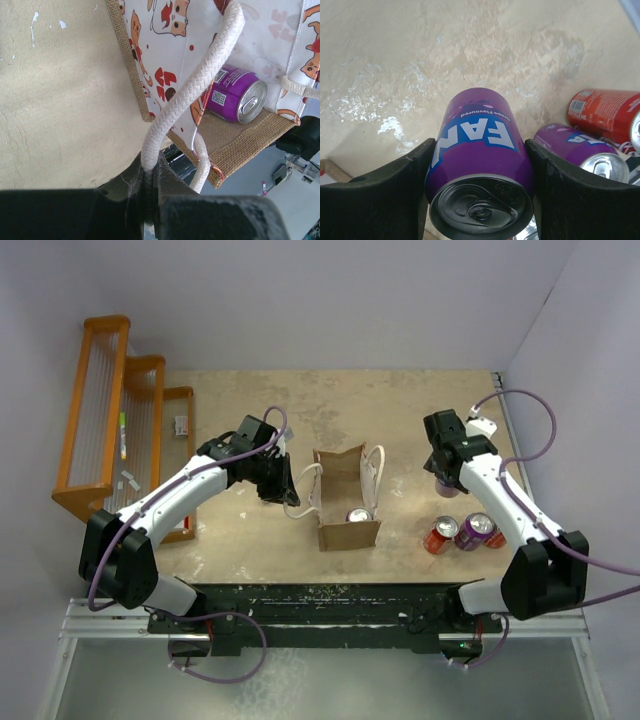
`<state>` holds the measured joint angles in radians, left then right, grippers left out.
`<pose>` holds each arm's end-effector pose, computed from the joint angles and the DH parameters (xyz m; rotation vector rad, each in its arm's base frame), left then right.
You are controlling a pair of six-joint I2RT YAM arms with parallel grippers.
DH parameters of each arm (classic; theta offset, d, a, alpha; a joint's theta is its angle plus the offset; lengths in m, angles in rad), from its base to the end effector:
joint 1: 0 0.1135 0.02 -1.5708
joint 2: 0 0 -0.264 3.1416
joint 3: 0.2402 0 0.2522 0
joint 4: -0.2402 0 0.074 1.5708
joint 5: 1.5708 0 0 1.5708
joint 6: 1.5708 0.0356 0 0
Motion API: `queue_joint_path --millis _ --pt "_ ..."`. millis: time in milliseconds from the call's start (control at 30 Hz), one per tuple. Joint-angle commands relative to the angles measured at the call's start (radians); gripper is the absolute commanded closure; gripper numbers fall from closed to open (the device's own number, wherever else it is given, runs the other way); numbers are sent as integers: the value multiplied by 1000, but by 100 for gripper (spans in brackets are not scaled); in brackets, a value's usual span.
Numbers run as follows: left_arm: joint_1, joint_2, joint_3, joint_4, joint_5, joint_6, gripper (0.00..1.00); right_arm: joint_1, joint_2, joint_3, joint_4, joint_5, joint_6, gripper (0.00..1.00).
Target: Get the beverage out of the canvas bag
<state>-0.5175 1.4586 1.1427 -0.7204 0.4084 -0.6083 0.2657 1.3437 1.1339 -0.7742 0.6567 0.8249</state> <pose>0.2505 -0.1589 0.2650 0.0312 2.7731 -0.8895 0.2655 0.0497 0.2933 0.8617 2.1440 -0.3093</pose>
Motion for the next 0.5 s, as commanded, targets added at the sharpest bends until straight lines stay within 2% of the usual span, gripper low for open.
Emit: queue_joint_path --millis 0,200,467 --pt "2 -18 36 8 16 17 100 -51 -5 48 -4 -56 139 100" --pt "2 -36 21 22 12 23 100 -131 0 34 20 -82 269 100" --pt "2 -72 -39 92 29 7 100 -297 63 35 -66 -78 469 100"
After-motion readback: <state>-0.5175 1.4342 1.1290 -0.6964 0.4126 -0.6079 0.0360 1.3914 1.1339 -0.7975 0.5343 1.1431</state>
